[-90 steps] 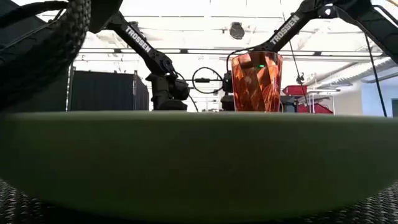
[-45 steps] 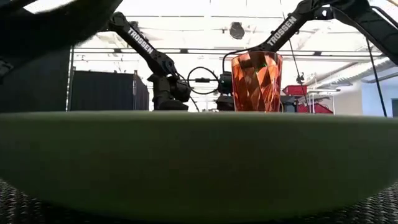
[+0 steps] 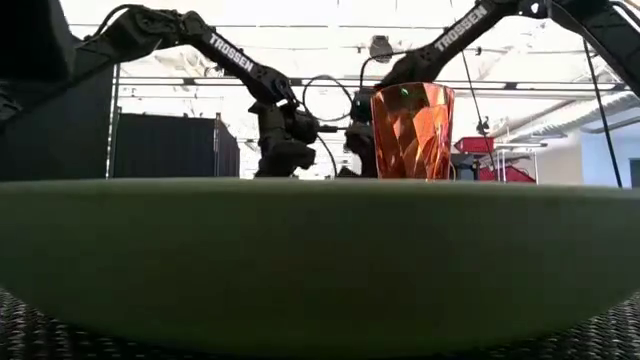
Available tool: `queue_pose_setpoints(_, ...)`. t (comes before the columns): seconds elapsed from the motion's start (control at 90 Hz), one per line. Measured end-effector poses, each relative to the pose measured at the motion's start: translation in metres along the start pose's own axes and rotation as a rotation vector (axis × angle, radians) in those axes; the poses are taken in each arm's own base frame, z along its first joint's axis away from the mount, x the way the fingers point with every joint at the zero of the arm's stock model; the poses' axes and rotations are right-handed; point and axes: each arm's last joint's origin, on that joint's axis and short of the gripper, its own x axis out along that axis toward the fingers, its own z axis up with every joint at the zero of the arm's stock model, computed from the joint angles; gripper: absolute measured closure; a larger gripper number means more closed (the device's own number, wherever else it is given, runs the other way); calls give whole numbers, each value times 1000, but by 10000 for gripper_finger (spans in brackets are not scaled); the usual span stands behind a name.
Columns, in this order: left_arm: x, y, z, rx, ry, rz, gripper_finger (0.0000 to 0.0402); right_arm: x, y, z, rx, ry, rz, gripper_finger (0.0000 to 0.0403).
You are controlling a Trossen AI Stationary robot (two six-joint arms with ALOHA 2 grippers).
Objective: Set table place
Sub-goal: Put the black napkin on the gray mat to the left of the green plate
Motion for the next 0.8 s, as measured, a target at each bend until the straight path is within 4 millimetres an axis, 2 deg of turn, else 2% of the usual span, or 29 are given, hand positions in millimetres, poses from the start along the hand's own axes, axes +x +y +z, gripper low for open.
queue_pose_setpoints(0.122,-10,-14,-2,8,22,-2,401,-7,0,0,-5,26,-7,403)
queue_pose_setpoints(0.211,-24,-29,-4,50,-10,-3,401,-9,1,0,-13,34,-6,403)
queue_pose_setpoints(0.378,-57,-56,-16,92,-73,-9,401,-5,14,0,-57,43,6,403)
queue_pose_setpoints(0.5,-72,-73,-28,86,-84,-5,401,-3,26,1,-96,35,18,403)
queue_pose_setpoints(0.622,-70,-91,-44,64,-59,9,401,-7,41,7,-145,8,30,403)
queue_pose_setpoints(0.8,-56,-119,-76,10,-55,47,401,-11,70,14,-241,-28,56,403)
